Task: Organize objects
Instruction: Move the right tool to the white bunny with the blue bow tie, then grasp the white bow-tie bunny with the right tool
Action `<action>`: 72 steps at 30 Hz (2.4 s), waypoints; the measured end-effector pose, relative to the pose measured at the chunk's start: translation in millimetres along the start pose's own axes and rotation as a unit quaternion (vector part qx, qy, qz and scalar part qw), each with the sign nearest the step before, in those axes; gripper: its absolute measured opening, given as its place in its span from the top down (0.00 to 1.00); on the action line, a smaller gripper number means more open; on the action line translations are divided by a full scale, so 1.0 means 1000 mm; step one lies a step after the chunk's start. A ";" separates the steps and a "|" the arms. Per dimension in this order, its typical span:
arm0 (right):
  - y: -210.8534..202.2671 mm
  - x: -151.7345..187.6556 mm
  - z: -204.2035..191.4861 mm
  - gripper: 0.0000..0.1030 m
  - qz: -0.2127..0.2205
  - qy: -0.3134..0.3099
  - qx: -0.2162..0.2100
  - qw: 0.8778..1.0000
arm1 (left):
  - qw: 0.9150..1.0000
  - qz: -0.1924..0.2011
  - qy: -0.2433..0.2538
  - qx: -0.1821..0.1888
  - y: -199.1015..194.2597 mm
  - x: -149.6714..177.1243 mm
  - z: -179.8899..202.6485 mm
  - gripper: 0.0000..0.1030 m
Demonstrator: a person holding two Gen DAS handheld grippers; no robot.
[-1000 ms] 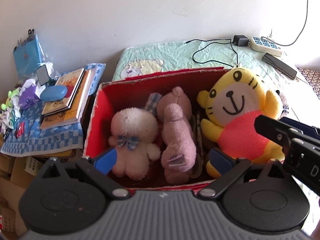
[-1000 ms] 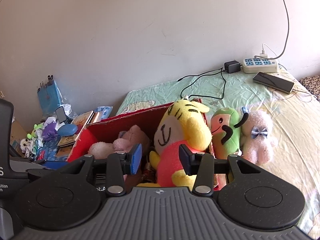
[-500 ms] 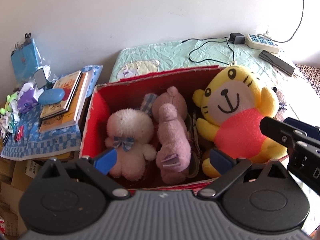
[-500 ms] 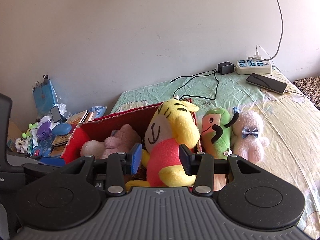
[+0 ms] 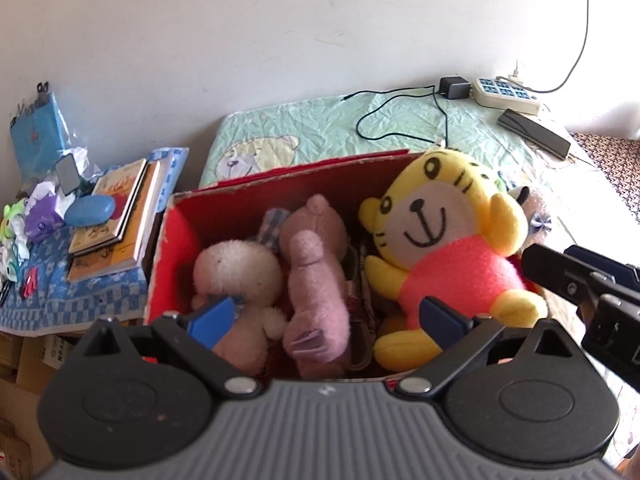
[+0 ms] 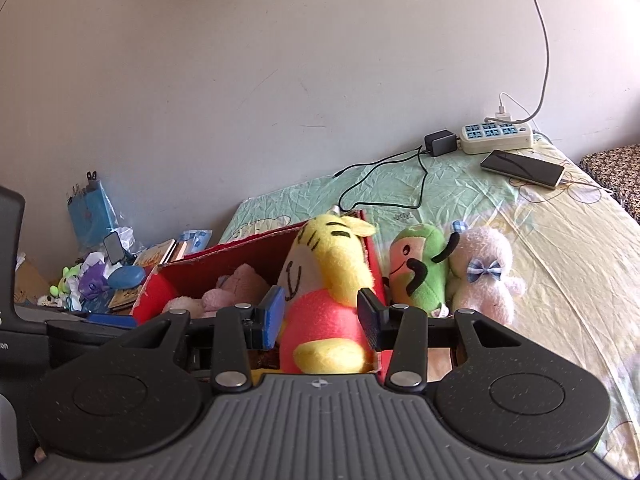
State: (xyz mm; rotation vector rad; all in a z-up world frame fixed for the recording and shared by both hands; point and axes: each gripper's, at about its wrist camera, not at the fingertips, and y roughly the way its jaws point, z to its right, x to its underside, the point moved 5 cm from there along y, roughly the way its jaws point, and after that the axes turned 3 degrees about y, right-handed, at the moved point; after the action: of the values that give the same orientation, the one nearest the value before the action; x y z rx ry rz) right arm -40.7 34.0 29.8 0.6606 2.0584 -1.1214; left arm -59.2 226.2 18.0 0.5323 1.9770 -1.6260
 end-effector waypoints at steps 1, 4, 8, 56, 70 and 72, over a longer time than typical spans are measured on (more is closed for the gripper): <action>-0.001 0.000 0.002 0.58 0.000 0.002 0.000 1.000 | 1.000 0.001 0.002 0.002 -0.001 -0.001 0.003 0.04; -0.003 -0.001 0.008 0.59 0.001 0.011 -0.002 1.000 | 1.000 -0.001 0.001 0.012 -0.002 -0.003 0.009 0.04; -0.006 -0.003 0.018 0.59 0.000 0.019 -0.006 1.000 | 1.000 0.001 0.002 0.021 -0.004 -0.005 0.017 0.04; 0.070 -0.006 0.241 0.73 -0.195 0.152 -0.087 0.965 | 0.981 -0.025 0.054 0.182 0.071 0.018 0.241 0.07; 0.129 -0.004 0.227 0.72 -0.241 0.160 -0.157 0.944 | 0.987 -0.038 0.058 0.143 0.087 0.026 0.238 0.08; 0.132 -0.003 0.228 0.73 -0.243 0.167 -0.161 0.942 | 0.988 -0.036 0.065 0.139 0.085 0.026 0.240 0.07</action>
State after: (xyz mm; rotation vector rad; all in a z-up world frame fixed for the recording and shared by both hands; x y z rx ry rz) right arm 128.9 -96.9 -123.7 0.1848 2.7213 -0.9328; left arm 5.9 7.5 -98.8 0.6941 1.8893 -1.9721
